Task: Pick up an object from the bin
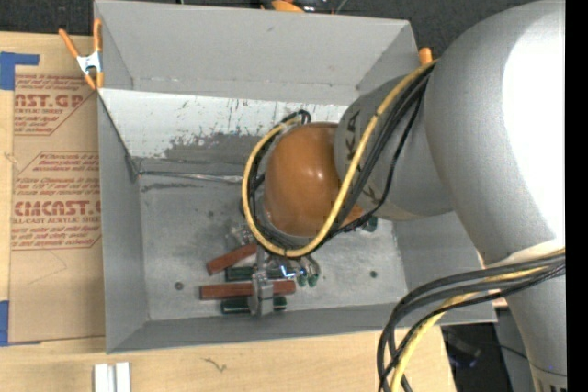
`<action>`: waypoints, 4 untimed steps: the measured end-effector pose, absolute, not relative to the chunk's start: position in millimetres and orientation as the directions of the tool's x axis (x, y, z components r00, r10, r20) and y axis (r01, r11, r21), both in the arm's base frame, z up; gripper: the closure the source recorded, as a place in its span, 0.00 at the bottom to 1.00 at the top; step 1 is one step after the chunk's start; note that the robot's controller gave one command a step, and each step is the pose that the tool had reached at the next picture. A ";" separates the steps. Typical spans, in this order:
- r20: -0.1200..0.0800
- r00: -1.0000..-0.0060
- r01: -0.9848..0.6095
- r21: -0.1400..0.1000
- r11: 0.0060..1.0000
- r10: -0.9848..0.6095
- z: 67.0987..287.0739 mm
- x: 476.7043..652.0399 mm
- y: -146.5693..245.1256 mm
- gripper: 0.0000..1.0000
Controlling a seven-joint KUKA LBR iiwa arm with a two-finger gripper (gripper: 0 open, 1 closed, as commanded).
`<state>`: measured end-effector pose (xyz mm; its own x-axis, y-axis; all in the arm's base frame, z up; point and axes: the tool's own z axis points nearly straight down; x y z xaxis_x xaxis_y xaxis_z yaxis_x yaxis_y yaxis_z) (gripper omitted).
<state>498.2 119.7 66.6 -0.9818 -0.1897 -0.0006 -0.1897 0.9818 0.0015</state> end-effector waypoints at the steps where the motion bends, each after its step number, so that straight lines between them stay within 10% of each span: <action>1: 0.000 -0.982 -0.189 0.001 0.982 -0.189 66.8 498.4 120.1 0.00; 2: 0.000 -0.982 -0.188 0.001 0.982 -0.188 66.9 498.6 120.5 0.00; 3: 0.001 -0.982 -0.189 0.001 0.982 -0.189 70.3 499.5 120.9 1.00; 4: -0.009 -0.982 -0.190 0.001 0.982 -0.190 190.0 501.3 122.2 1.00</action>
Offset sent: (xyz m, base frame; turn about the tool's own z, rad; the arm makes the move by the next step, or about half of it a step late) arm 0.0000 0.0000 0.0000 0.0000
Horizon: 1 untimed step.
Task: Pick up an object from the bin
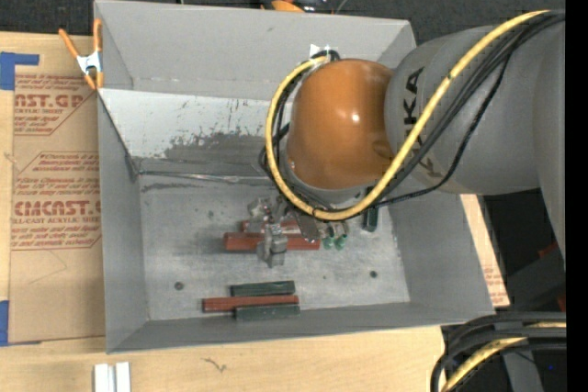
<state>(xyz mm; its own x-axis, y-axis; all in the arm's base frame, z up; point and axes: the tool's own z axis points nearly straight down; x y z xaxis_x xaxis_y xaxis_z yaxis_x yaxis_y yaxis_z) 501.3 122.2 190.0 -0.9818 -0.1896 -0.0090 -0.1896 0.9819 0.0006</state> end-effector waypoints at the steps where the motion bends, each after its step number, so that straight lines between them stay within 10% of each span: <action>1: -0.003 -0.982 -0.190 0.000 0.982 -0.190 198.5 501.8 122.6 1.00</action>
Offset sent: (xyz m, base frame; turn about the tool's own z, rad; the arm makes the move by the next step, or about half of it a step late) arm -0.0001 0.0000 0.0083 0.0000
